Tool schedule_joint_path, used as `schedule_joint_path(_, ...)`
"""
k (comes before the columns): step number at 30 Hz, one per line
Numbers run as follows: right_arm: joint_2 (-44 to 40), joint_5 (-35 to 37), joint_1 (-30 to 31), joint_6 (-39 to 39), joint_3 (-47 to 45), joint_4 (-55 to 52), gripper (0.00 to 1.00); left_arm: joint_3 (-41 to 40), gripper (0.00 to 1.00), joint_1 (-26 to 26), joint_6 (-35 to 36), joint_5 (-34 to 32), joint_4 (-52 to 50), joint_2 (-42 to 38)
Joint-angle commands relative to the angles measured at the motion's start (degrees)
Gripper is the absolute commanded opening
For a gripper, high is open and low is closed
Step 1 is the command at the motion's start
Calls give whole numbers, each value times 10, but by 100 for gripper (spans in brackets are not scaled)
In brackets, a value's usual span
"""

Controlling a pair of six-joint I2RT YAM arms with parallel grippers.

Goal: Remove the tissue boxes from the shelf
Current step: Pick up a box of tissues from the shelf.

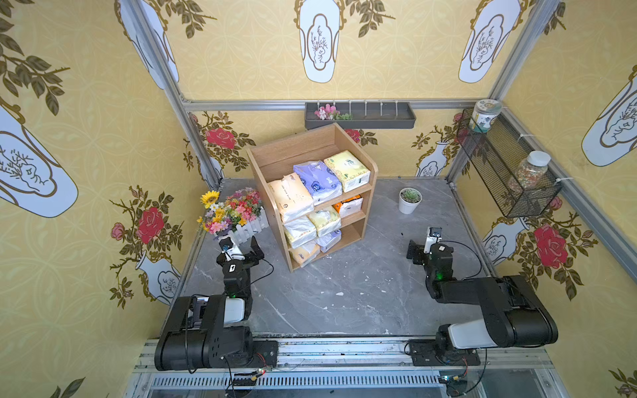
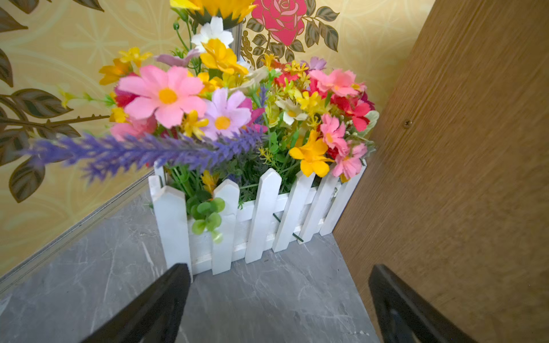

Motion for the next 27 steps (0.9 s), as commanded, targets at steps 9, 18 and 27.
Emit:
schedule_joint_path(9,0,0,1,-3,0,25,97,-2,100,0,4,3,18,1)
schedule_joint_path(18,-214,34,31,-19,-4,-123,97,-29,100,-38,35,-27,-4,-104)
schedule_joint_path(27,-436,35,27,232,93,-438,97,89,100,-68,-200,-236,-473,-398)
